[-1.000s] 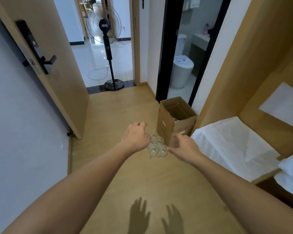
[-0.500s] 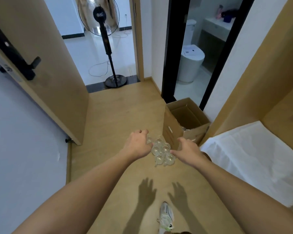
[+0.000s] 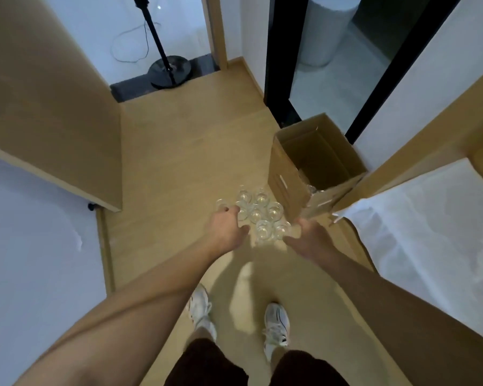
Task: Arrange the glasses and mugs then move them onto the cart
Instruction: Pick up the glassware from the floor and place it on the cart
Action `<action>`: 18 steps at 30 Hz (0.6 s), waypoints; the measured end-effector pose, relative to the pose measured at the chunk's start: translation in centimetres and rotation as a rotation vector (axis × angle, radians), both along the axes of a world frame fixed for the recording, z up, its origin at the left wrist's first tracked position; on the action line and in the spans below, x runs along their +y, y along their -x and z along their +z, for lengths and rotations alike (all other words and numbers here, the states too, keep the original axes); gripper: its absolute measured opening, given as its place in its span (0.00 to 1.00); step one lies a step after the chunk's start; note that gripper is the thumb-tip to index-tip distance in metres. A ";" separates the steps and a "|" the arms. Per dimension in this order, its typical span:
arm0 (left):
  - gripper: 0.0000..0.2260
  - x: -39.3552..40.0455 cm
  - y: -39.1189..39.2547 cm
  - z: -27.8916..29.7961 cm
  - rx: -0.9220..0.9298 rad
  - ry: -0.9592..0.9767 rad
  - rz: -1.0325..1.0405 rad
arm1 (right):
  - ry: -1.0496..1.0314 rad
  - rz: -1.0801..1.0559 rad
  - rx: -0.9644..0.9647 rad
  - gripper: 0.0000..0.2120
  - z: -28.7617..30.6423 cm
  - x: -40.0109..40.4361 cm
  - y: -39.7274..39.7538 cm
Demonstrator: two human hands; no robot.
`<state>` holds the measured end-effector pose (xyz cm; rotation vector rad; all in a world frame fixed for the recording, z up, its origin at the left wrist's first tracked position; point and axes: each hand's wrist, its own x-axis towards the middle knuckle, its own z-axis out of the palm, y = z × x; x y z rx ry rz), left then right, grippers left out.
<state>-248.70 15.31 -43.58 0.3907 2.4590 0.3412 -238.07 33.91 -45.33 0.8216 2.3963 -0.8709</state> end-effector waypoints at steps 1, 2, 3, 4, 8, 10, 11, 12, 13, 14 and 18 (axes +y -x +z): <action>0.27 0.1 0.7 -1.2 -0.028 0.009 -0.010 | 0.012 -0.017 -0.021 0.29 -1.0 -0.1 0.3; 0.28 0.1 1.4 -2.6 -0.057 0.011 -0.017 | 0.024 -0.037 -0.045 0.29 -2.1 -0.1 0.6; 0.28 0.1 2.2 -3.9 -0.089 0.014 -0.021 | 0.031 -0.060 -0.065 0.29 -3.3 -0.2 0.9; 0.28 0.1 3.0 -5.2 -0.115 0.017 -0.026 | 0.032 -0.083 -0.081 0.29 -4.4 -0.4 1.2; 0.25 -0.4 6.8 -10.4 -0.206 0.018 -0.079 | 0.051 -0.177 -0.170 0.29 -9.0 -1.8 2.8; 0.24 -0.7 8.8 -13.0 -0.245 0.032 -0.107 | 0.077 -0.232 -0.210 0.29 -11.8 -2.6 3.9; 0.25 -0.9 9.8 -14.6 -0.257 0.044 -0.117 | 0.095 -0.263 -0.228 0.29 -13.3 -3.0 4.5; 0.26 -0.9 10.8 -16.2 -0.260 0.060 -0.121 | 0.109 -0.298 -0.246 0.29 -14.8 -3.3 5.2; 0.26 -0.9 11.6 -17.9 -0.259 0.074 -0.121 | 0.119 -0.335 -0.264 0.29 -16.4 -3.5 5.8; 0.26 -0.8 12.3 -19.6 -0.265 0.085 -0.114 | 0.128 -0.375 -0.280 0.29 -18.1 -3.8 6.4; 0.26 0.1 14.2 -26.8 -0.334 0.070 -0.031 | 0.182 -0.541 -0.321 0.27 -25.2 -4.4 7.6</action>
